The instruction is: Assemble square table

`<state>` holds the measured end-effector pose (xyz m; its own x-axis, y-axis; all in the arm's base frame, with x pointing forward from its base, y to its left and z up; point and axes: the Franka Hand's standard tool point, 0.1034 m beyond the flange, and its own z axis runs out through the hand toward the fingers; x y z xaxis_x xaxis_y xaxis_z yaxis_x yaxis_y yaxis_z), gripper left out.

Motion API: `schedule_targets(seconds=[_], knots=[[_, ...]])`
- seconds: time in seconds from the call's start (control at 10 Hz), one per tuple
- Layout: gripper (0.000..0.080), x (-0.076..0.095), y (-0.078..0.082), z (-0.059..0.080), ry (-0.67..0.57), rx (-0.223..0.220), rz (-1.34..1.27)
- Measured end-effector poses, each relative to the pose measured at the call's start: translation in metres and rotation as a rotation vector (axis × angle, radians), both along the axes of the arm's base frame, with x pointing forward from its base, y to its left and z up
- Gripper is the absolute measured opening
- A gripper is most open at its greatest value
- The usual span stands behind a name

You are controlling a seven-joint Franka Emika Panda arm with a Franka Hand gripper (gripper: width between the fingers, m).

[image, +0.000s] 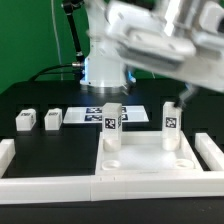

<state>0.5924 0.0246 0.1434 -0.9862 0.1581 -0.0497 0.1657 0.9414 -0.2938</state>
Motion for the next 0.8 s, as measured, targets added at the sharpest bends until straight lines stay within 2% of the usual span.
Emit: schedule_targets(seconds=[0.1,0.3,0.4,0.8], knots=[[0.0649,-0.006,-0.026,0.010,-0.013,-0.008,-0.034],[0.0649,-0.014,-0.084,0.012,-0.033,-0.009,-0.123],[0.0649,-0.013,-0.103,0.011,-0.045,0.007,-0.194],[0.0649,-0.015,-0.100,0.009,-0.124,0.003,-0.462]])
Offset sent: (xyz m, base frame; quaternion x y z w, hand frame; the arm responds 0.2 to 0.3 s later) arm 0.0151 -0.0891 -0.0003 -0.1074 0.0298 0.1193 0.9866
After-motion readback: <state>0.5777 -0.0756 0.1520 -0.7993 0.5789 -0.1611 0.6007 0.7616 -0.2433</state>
